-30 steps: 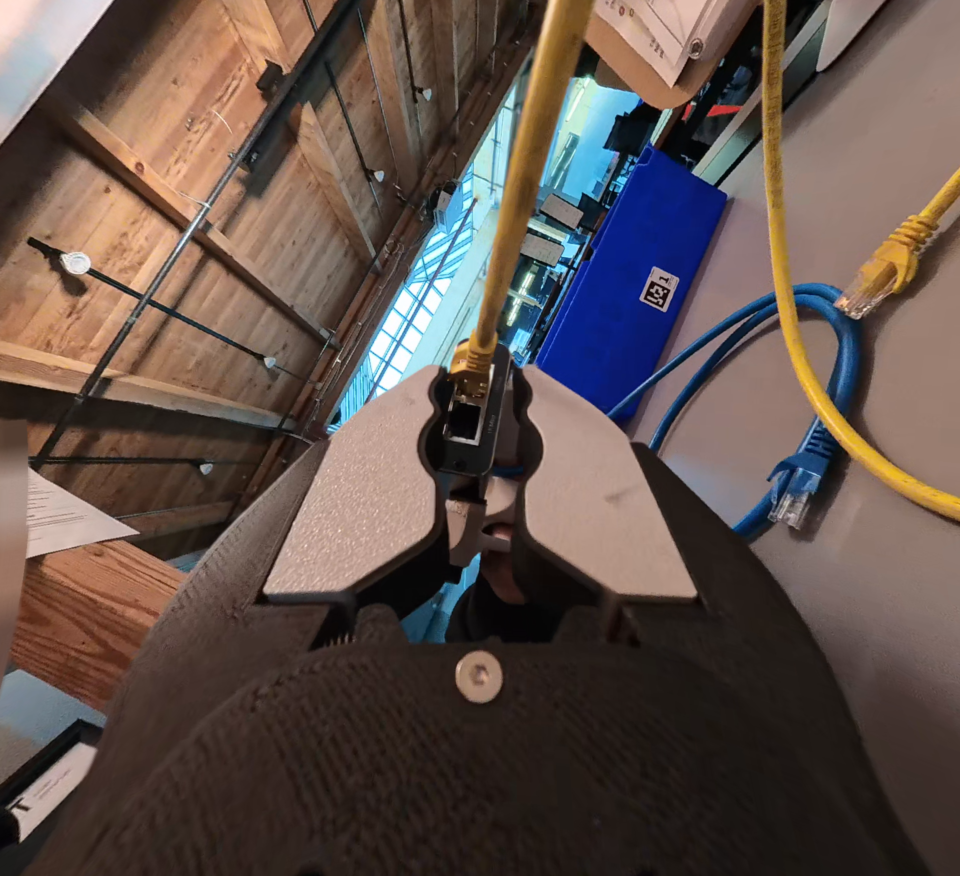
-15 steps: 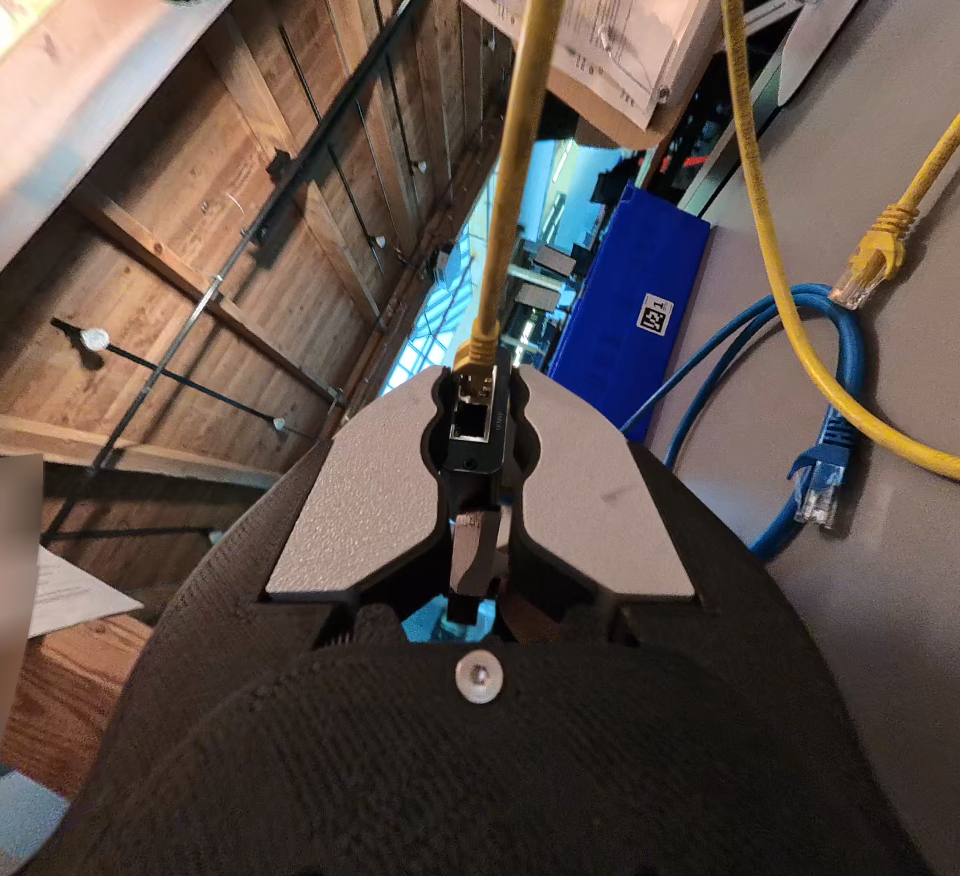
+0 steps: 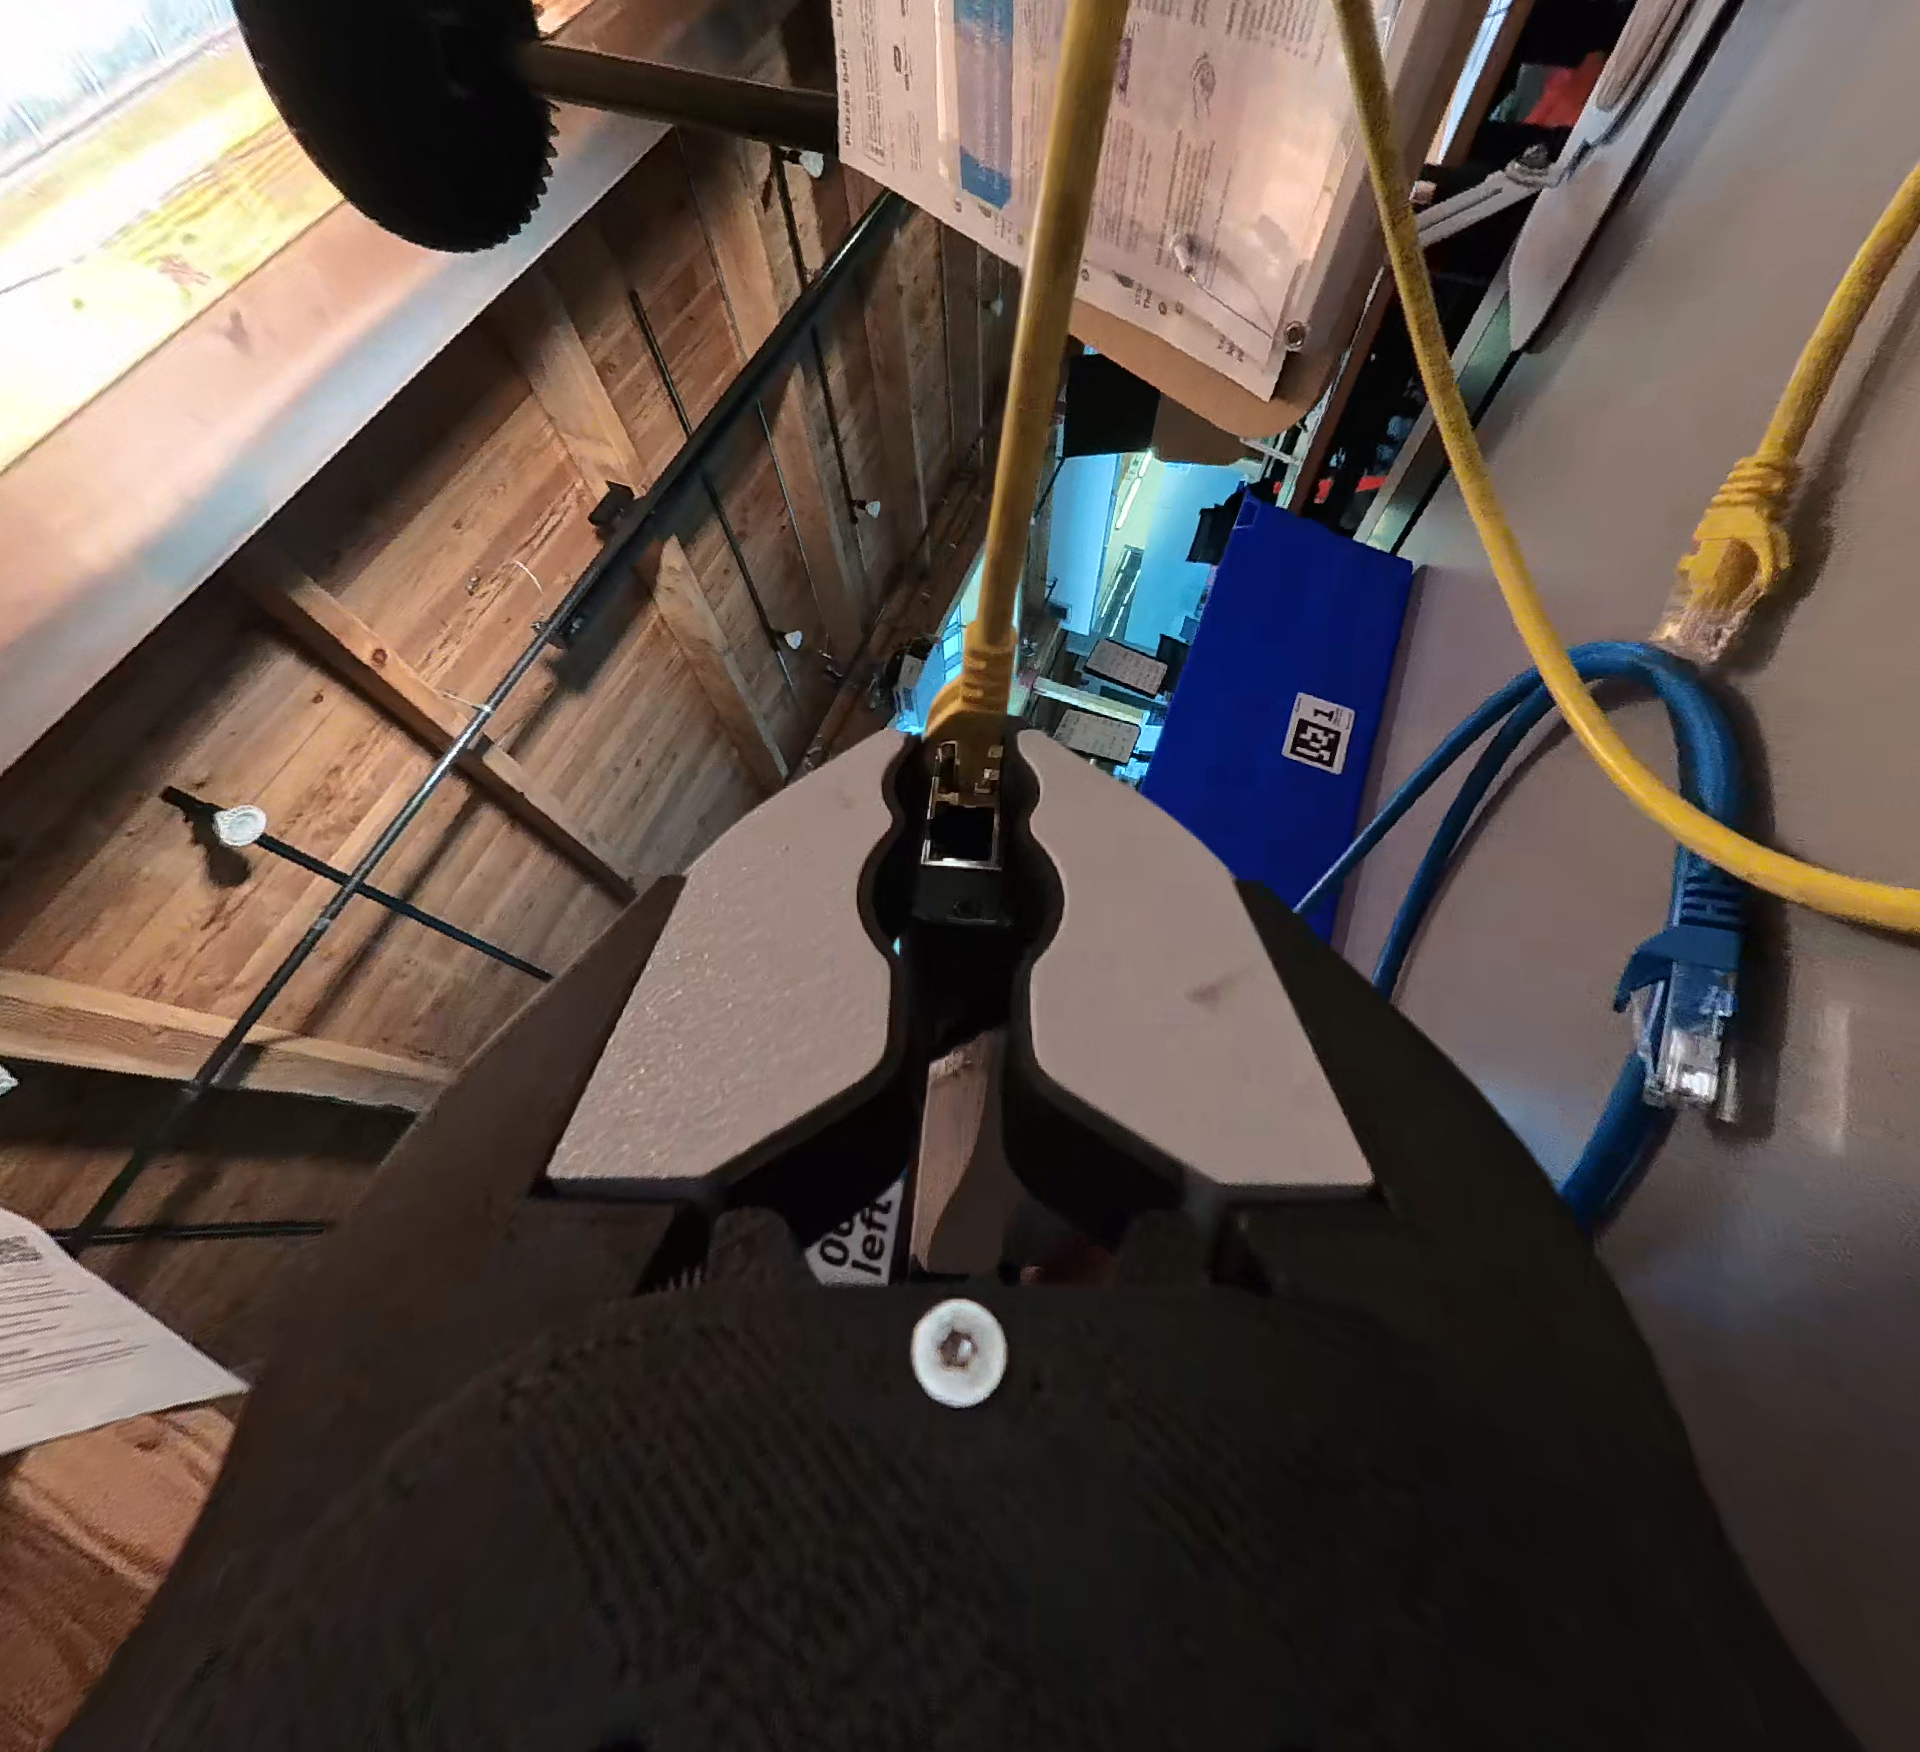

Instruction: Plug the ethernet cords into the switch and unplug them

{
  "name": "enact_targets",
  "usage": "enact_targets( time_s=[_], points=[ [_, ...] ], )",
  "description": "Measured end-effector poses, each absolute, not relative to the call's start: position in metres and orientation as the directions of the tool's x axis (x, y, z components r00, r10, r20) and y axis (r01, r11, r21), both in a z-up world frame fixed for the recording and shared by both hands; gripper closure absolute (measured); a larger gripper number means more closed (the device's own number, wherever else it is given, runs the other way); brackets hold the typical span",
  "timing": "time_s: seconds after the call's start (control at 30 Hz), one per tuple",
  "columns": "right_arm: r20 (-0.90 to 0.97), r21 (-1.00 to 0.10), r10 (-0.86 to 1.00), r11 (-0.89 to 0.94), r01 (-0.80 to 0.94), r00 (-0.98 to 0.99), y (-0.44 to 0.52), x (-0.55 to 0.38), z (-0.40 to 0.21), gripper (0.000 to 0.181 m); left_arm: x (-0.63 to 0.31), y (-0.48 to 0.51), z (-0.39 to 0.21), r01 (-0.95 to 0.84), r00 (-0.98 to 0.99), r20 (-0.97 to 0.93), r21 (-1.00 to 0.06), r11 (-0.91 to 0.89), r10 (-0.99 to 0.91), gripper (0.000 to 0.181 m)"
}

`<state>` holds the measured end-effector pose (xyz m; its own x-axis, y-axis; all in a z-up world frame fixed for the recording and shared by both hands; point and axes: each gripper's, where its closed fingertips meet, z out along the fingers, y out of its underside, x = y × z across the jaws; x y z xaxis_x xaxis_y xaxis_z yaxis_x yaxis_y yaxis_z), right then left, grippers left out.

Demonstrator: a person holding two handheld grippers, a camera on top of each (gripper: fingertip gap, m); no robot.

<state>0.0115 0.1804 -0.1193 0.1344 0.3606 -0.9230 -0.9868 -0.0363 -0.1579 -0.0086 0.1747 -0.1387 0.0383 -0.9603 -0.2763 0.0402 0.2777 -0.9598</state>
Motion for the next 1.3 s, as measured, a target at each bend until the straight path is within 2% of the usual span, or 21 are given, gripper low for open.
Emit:
enact_targets(
  time_s=[0.13, 0.27, 0.37, 0.6, 0.77, 1.03, 1.1, 1.2, 1.3],
  points=[
    [-0.919, -0.174, 0.369, -0.062, -0.983, 0.139, 0.182, 0.011, -0.121, 0.169, -0.009, 0.176, -0.139, 0.039, 0.044, -0.282, -0.958, 0.284, -0.958, 0.118],
    [-0.911, -0.236, 0.365, -0.078, -0.969, 0.192, 0.182, 0.011, -0.123, 0.168, -0.008, 0.176, -0.142, 0.020, 0.050, -0.299, -0.954, 0.300, -0.953, 0.118],
    [-0.869, -0.363, 0.388, -0.076, -0.929, 0.308, 0.184, 0.009, -0.122, 0.168, -0.008, 0.178, -0.142, 0.020, 0.061, -0.294, -0.955, 0.296, -0.954, 0.118],
    [-0.812, -0.450, 0.455, -0.092, -0.888, 0.365, 0.188, 0.008, -0.117, 0.173, -0.008, 0.181, -0.139, 0.028, 0.097, -0.301, -0.952, 0.304, -0.949, 0.119],
    [-0.746, -0.565, 0.477, -0.084, -0.821, 0.465, 0.190, 0.004, -0.109, 0.172, -0.010, 0.184, -0.134, 0.046, 0.129, -0.316, -0.945, 0.324, -0.940, 0.119],
    [-0.735, -0.565, 0.471, -0.028, -0.825, 0.488, 0.187, 0.023, -0.103, 0.174, -0.013, 0.184, -0.130, 0.075, 0.139, -0.344, -0.931, 0.357, -0.928, 0.119],
    [-0.702, -0.625, 0.457, -0.028, -0.780, 0.546, 0.184, 0.034, -0.101, 0.173, -0.017, 0.186, -0.124, 0.131, 0.140, -0.283, -0.945, 0.301, -0.949, 0.119],
    [-0.562, -0.784, 0.432, -0.007, -0.621, 0.706, 0.174, 0.040, -0.083, 0.169, -0.024, 0.196, -0.118, 0.167, 0.171, -0.235, -0.950, 0.263, -0.957, 0.119],
    [-0.428, -0.880, 0.493, -0.035, -0.474, 0.757, 0.163, 0.038, -0.046, 0.170, -0.025, 0.199, -0.119, 0.158, 0.189, -0.237, -0.950, 0.268, -0.953, 0.119]
  ],
)
